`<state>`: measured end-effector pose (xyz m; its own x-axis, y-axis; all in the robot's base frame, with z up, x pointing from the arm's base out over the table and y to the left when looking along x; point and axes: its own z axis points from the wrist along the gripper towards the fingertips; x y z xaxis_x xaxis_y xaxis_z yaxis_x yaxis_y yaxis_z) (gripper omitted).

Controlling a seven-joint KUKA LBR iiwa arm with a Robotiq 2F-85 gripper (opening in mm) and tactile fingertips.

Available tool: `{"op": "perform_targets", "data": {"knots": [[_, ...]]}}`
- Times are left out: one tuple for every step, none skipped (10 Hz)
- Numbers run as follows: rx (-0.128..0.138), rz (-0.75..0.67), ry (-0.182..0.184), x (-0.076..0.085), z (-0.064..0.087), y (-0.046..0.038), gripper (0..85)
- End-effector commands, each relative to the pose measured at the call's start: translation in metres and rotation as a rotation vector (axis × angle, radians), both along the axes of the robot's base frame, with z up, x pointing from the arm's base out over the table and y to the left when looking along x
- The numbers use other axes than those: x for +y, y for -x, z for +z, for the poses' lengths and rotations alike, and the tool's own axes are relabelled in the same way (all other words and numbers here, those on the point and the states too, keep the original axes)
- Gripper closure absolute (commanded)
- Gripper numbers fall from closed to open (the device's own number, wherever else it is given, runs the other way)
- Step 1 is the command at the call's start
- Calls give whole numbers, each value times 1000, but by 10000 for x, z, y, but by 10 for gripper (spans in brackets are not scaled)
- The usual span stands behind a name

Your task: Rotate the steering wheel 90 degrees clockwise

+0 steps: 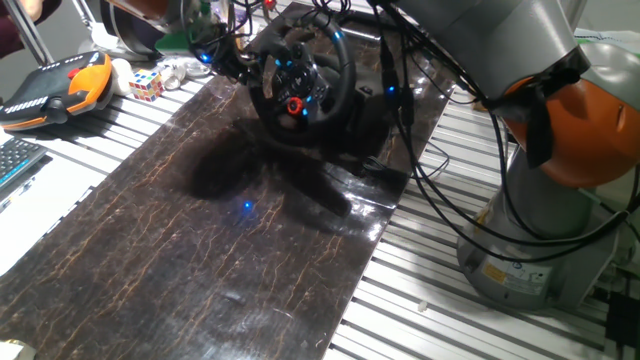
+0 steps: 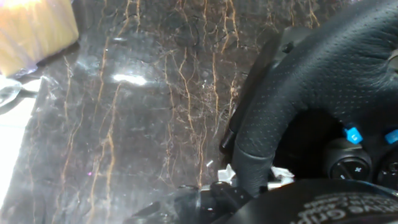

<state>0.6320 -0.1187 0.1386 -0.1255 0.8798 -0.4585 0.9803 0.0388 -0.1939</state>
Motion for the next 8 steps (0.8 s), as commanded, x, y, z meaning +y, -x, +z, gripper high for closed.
{"op": "perform_targets", "data": {"knots": [[-6,-2,1,-21,7,7,767],[-18,-7,-1,-32,11,16,843],[-25,-8,0,-36,14,21,843],[-29,-11,-7,-46,31,36,843],[-31,-15,-11,-61,52,63,843],[-35,-20,-10,-69,80,93,843],[-39,-24,-3,-71,92,104,843],[-44,-27,-1,-73,88,103,843]]}}
